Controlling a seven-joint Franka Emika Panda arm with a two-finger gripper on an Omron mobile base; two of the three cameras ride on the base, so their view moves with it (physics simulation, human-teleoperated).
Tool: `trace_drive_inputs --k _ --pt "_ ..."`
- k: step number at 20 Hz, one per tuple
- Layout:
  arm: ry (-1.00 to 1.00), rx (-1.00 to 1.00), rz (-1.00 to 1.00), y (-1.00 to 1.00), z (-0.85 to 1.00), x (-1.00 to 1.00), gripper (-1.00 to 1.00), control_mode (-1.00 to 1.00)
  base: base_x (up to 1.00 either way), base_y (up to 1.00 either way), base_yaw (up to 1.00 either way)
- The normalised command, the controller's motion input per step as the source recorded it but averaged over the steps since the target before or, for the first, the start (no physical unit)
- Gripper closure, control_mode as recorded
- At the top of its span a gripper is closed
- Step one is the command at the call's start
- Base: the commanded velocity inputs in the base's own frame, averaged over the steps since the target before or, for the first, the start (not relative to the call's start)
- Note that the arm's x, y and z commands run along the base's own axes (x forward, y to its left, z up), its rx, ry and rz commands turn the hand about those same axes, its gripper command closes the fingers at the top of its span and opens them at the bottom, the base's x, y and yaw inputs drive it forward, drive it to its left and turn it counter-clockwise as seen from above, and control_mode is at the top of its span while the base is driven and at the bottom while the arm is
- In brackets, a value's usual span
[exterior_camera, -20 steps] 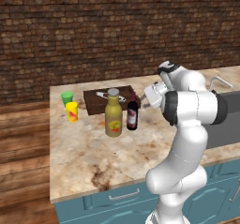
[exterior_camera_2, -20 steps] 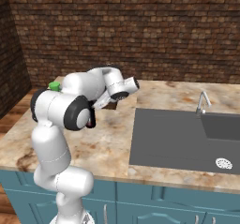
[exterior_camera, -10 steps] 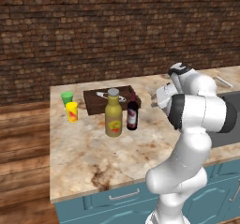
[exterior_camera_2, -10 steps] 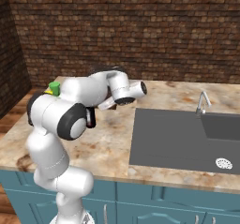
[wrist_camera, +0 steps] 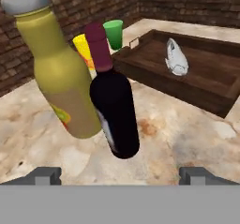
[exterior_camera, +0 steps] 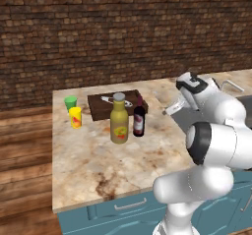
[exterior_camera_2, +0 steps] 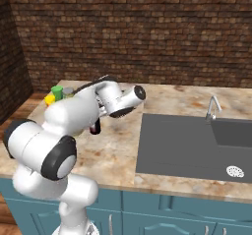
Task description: Place the drinks on the dining counter in a tight cluster.
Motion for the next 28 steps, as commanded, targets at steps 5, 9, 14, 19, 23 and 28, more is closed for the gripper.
trace_drive_inputs --k 5,9,14,19,23,28 --pt "0.25 -0.08 -0.46 -0.06 0.06 -0.56 -1.0 -1.0 0.0 0.0 0.0" --pt "0.21 0.0 -0.47 -0.22 0.27 -0.69 -1.0 -1.0 0.0 0.0 0.0" --pt "0.18 0.0 -0.38 -0.01 0.56 -0.72 -1.0 -1.0 0.0 0.0 0.0" --pt "0.1 -0.04 -0.27 0.23 0.41 -0.83 -1.0 -1.0 0.0 0.0 0.0" --pt "-0.01 0.0 -0.01 0.41 0.13 -0.84 -1.0 -1.0 0.0 0.0 0.0" --pt "-0.04 0.0 0.1 0.35 0.17 -0.77 -1.0 -1.0 0.0 0.0 0.0"
